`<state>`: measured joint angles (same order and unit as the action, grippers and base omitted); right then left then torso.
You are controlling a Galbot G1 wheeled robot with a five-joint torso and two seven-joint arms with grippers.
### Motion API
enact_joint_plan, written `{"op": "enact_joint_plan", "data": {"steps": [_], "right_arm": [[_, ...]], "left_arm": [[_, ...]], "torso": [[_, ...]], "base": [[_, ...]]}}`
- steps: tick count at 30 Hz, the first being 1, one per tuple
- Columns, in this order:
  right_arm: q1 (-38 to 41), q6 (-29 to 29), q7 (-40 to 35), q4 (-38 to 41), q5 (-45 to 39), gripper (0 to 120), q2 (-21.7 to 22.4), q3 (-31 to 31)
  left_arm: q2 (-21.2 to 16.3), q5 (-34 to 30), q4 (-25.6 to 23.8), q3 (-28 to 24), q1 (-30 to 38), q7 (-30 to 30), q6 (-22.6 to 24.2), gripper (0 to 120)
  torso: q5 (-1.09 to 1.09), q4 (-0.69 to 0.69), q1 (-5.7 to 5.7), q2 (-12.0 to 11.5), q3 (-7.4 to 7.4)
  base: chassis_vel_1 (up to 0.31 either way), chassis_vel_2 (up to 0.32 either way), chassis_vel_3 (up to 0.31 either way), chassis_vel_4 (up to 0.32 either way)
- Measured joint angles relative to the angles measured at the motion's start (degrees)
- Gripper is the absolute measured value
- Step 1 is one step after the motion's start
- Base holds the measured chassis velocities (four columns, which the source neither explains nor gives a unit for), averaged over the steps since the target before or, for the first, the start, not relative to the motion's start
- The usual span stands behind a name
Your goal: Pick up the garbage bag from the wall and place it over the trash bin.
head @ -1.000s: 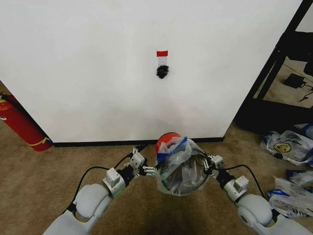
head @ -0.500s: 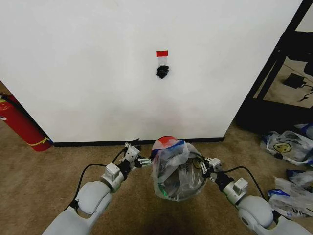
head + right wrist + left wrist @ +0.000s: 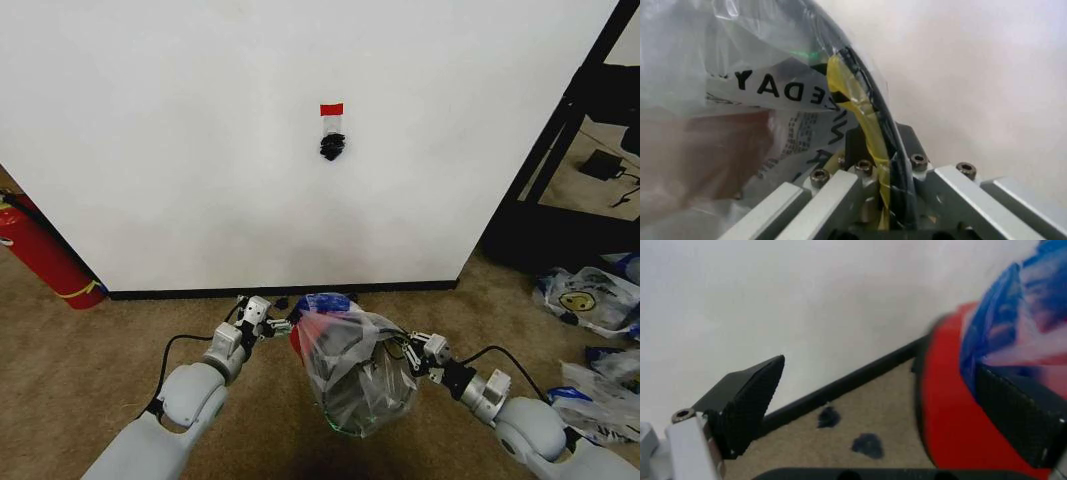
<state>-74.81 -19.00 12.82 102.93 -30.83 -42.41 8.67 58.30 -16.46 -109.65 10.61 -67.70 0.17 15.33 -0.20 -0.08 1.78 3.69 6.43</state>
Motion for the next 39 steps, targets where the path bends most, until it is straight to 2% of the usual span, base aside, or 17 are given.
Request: {"op": "enact_joint_plan", "data": {"steps": [5, 9, 12, 14, 17, 18, 19, 22, 25, 26, 27, 31, 33, 36, 39], "right_arm": [[0.04, 3.35, -10.19, 2.32, -6.29, 0, -1.84, -2.74], [-0.32, 5.59, -13.99, 4.10, -9.88, 0, -3.14, -3.74], [-0.39, 7.14, -17.99, 5.61, -12.21, 0, -4.45, -4.23], [-0.21, 8.07, -22.16, 6.61, -13.88, 0, -5.73, -4.97], [0.58, 8.73, -26.95, 6.99, -15.19, 0, -7.58, -6.48], [1.13, 9.31, -28.75, 7.07, -16.09, 0, -8.11, -7.31], [1.13, 9.31, -28.75, 7.07, -16.09, 0, -8.11, -7.31], [3.22, 12.07, -30.77, 7.66, -17.62, 0, -7.35, -9.32], [5.41, 15.49, -31.25, 8.73, -17.29, 0, -4.44, -10.29], [5.92, 16.42, -31.15, 9.07, -17.15, 0, -3.59, -10.38], [5.92, 16.42, -31.15, 9.07, -17.15, 0, -3.59, -10.38], [8.67, 21.28, -30.17, 10.33, -16.95, 0, 0.00, -10.51], [11.01, 23.33, -30.09, 10.44, -16.56, 0, 0.76, -11.51], [12.93, 25.39, -31.28, 10.44, -16.39, 0, 0.54, -13.00], [14.66, 27.57, -33.25, 10.27, -16.32, 0, -0.19, -15.23]], "left_arm": [[-0.13, 0.59, -1.71, 0.37, -1.41, 3.55, -1.90, 100], [-0.21, 1.55, -0.87, 0.94, -1.49, 3.87, -2.93, 100], [-0.06, 1.49, -0.02, 1.48, -1.44, 0.67, -3.29, 100], [0.51, -0.70, -0.90, 1.76, -1.47, -6.88, -2.76, 100], [0.91, -5.72, -6.39, 1.77, -2.72, -16.71, -2.52, 100], [0.93, -7.81, -12.01, 1.45, -4.35, -19.85, -2.33, 100], [0.93, -7.81, -12.01, 1.45, -4.35, -19.85, -2.33, 100], [2.61, -7.19, -25.84, -0.62, -10.03, -20.98, -0.58, 98], [6.47, -5.23, -32.34, -4.27, -16.58, -21.31, 2.15, 94], [7.65, -5.08, -33.15, -5.18, -18.27, -21.60, 2.91, 93], [7.65, -5.08, -33.15, -5.18, -18.27, -21.60, 2.91, 93], [12.55, -5.55, -33.09, -7.13, -21.00, -24.24, 4.49, 79], [14.43, -6.15, -32.25, -8.21, -21.25, -24.80, 4.62, 67], [14.58, -4.98, -31.46, -9.56, -21.29, -23.44, 4.58, 60], [13.49, -0.39, -29.88, -11.70, -20.89, -20.77, 4.66, 48]], "torso": [[0.00, 0.00, 0.00, 0.00, 0.00], [0.00, 0.00, 0.00, 0.00, 0.00], [-0.01, 0.00, 0.00, 0.00, 0.00], [-0.03, -0.01, 0.00, 0.00, 0.00], [0.01, -0.02, 0.00, 0.00, 0.00], [0.00, 0.00, 0.00, 0.00, 0.00], [0.00, 0.00, 0.00, 0.00, 0.00], [0.06, 0.00, 0.00, 0.00, 0.00], [0.00, 0.03, -0.01, 0.01, -0.01], [0.01, 0.01, -0.01, 0.00, -0.01], [0.01, 0.01, -0.01, 0.00, -0.01], [0.00, -0.01, -0.01, 0.01, -0.01], [0.00, -0.02, -0.01, 0.00, 0.00], [0.01, 0.01, -0.01, 0.00, -0.01], [0.01, 0.00, 0.00, 0.00, 0.00]], "base": [[0.000, 0.000, 0.000, 0.000], [0.000, 0.000, 0.000, 0.000], [0.000, 0.000, 0.000, 0.000], [0.000, 0.000, 0.000, 0.000], [0.000, 0.000, 0.000, 0.000], [0.000, 0.000, 0.000, 0.000], [0.000, 0.000, 0.000, 0.000], [0.000, 0.000, 0.000, 0.000], [0.000, 0.000, 0.000, 0.000], [0.000, 0.000, 0.000, 0.000], [0.000, 0.000, 0.000, 0.000], [0.000, 0.000, 0.000, 0.000], [0.000, 0.000, 0.000, 0.000], [0.000, 0.000, 0.000, 0.000], [0.000, 0.000, 0.000, 0.000]]}}
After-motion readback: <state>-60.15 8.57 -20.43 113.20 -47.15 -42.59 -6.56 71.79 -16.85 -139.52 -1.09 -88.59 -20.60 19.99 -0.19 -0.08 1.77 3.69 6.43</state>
